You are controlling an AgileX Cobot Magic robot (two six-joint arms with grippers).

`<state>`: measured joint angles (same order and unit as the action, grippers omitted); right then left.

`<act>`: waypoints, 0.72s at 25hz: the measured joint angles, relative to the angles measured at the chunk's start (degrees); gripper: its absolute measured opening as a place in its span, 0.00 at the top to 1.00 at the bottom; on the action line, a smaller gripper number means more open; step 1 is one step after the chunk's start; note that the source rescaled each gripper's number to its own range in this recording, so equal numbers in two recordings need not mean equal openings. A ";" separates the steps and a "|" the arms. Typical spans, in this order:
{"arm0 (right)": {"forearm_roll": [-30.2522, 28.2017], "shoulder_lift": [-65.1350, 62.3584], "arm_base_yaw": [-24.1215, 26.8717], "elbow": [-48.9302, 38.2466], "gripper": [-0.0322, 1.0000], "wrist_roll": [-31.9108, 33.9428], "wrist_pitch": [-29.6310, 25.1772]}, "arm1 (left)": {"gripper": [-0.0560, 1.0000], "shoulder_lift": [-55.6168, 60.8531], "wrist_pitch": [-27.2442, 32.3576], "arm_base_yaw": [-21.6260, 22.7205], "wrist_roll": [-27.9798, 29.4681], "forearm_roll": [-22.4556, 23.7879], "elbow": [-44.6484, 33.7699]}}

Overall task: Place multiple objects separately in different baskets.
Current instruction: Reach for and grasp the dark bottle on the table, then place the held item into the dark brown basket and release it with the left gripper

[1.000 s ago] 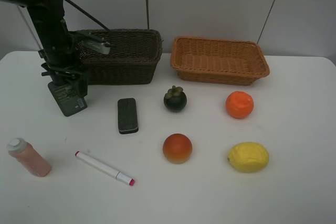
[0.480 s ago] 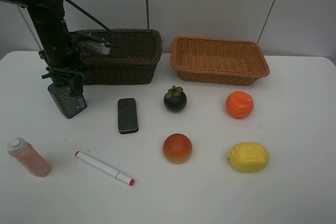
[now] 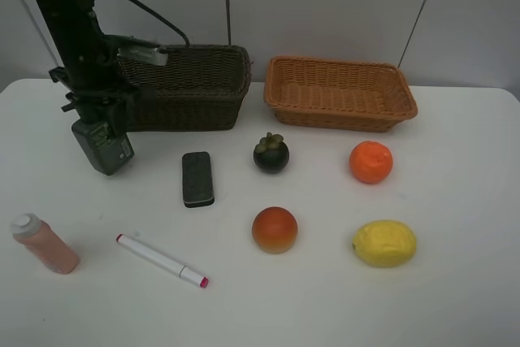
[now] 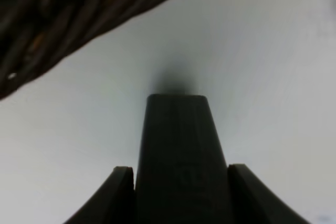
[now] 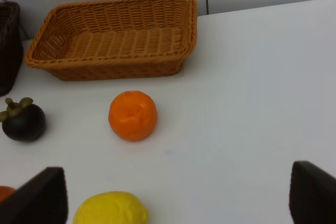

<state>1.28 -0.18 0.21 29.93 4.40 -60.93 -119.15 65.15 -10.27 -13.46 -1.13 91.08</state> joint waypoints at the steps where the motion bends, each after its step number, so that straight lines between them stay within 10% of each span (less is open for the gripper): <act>1: 0.00 0.00 0.00 0.00 0.01 0.00 0.00 | 0.60 0.51 1.24 0.00 1.85 -0.42 2.70; 11: 0.00 0.00 0.00 0.00 0.01 -0.05 0.00 | 0.61 0.44 -2.06 0.67 13.02 -1.55 26.81; 18: 0.00 0.00 0.00 0.00 0.01 -0.05 0.00 | 0.61 -6.04 -2.72 3.70 17.28 -0.59 29.07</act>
<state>1.28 -0.18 0.21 29.93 4.35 -60.93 -125.20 62.43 -6.58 3.82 -1.72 120.16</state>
